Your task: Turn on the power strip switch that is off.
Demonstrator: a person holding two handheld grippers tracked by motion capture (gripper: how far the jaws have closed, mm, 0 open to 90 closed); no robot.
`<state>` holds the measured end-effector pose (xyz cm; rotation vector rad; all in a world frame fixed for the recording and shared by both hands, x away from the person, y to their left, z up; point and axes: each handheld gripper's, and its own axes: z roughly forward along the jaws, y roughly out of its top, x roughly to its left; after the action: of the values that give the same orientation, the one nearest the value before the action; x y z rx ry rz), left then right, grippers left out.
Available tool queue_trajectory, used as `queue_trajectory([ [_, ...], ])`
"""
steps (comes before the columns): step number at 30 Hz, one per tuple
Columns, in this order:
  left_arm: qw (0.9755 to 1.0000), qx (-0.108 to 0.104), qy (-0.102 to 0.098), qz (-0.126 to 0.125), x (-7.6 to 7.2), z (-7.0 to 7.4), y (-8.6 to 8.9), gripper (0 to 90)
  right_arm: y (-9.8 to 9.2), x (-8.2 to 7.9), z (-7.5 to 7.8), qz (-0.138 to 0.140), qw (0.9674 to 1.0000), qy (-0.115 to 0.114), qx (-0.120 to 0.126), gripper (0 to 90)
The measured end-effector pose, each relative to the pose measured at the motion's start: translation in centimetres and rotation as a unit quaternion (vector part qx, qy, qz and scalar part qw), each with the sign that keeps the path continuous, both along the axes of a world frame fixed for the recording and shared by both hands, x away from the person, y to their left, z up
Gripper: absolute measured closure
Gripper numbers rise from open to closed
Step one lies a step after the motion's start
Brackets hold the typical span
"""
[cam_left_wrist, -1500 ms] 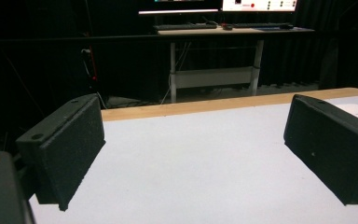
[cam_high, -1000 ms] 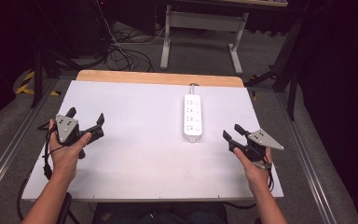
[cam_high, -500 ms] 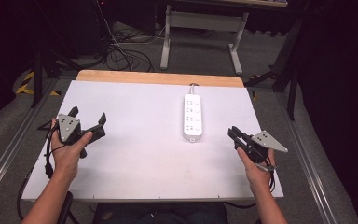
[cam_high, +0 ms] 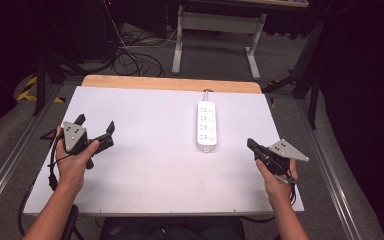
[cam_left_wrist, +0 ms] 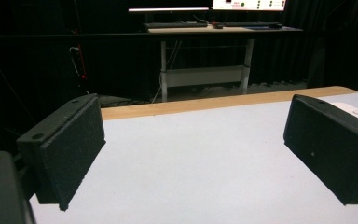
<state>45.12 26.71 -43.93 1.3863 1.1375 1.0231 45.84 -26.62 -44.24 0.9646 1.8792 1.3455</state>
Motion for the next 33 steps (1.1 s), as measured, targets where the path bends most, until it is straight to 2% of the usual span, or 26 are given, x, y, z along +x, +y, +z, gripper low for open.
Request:
queue_trajectory([
  [12, 1.0000, 0.004, 0.001, -0.003, 0.1, -0.1, 0.0, 5.8, 0.4, 0.8, 0.6, 0.012, 0.9992, 0.039, -0.003, 90.0],
  [18, 1.0000, 0.006, 0.001, -0.004, 0.1, -0.2, -0.1, 5.8, 0.5, 1.6, 1.4, 0.012, 0.9982, 0.057, -0.010, 90.0],
  [24, 0.9999, 0.009, 0.004, -0.005, 0.2, -0.2, -0.1, 5.8, 0.9, 2.4, 2.4, 0.009, 0.9978, 0.065, -0.011, 90.0],
  [33, 0.9999, 0.013, 0.006, -0.005, 0.3, -0.3, -0.2, 5.8, 1.9, 4.0, 4.1, 0.012, 0.9966, 0.077, -0.024, 90.0],
])
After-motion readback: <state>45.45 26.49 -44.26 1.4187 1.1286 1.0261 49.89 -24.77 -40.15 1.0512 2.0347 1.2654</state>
